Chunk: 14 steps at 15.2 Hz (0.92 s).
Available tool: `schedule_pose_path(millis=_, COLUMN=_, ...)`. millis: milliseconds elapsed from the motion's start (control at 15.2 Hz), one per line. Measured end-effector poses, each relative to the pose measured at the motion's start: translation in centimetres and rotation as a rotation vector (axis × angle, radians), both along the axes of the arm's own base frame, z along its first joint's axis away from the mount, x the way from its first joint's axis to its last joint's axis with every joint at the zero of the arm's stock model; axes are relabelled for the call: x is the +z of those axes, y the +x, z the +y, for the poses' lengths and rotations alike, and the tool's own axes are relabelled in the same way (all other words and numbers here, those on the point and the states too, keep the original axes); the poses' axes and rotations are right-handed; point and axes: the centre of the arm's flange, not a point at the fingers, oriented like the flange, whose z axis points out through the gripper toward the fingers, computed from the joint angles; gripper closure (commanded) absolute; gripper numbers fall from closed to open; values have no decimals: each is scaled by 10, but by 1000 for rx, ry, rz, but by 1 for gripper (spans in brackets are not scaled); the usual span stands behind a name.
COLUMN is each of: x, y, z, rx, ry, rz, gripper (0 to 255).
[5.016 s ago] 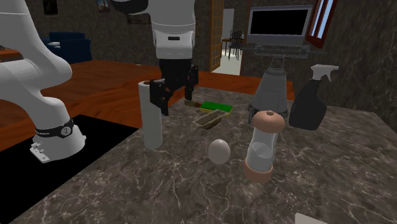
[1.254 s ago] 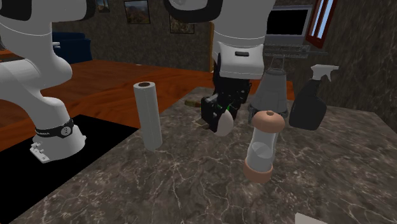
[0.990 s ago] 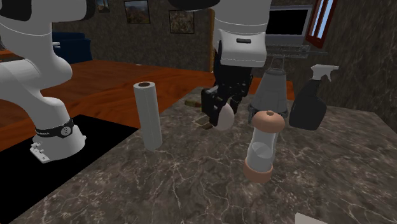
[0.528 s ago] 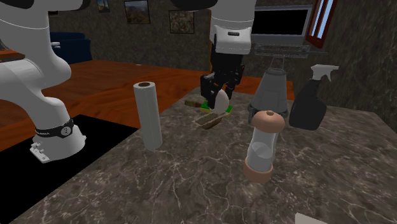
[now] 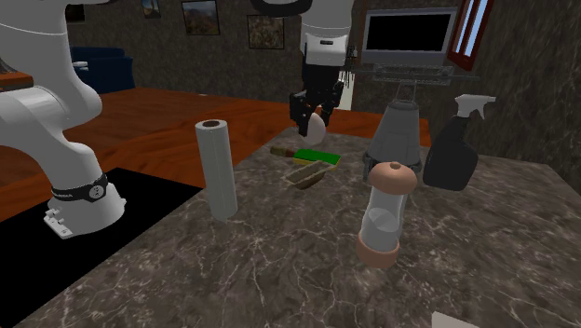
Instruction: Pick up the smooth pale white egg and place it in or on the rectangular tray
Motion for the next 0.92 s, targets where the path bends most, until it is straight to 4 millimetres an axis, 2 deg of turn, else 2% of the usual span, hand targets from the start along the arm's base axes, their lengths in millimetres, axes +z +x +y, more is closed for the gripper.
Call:
schedule_pose_path(millis=198, x=-10, y=-5, z=14, rx=0, ry=0, rz=0, gripper=255)
schedule_pose_path(millis=924, x=-70, y=-5, z=15, rx=-1, ry=0, rz=0, gripper=255)
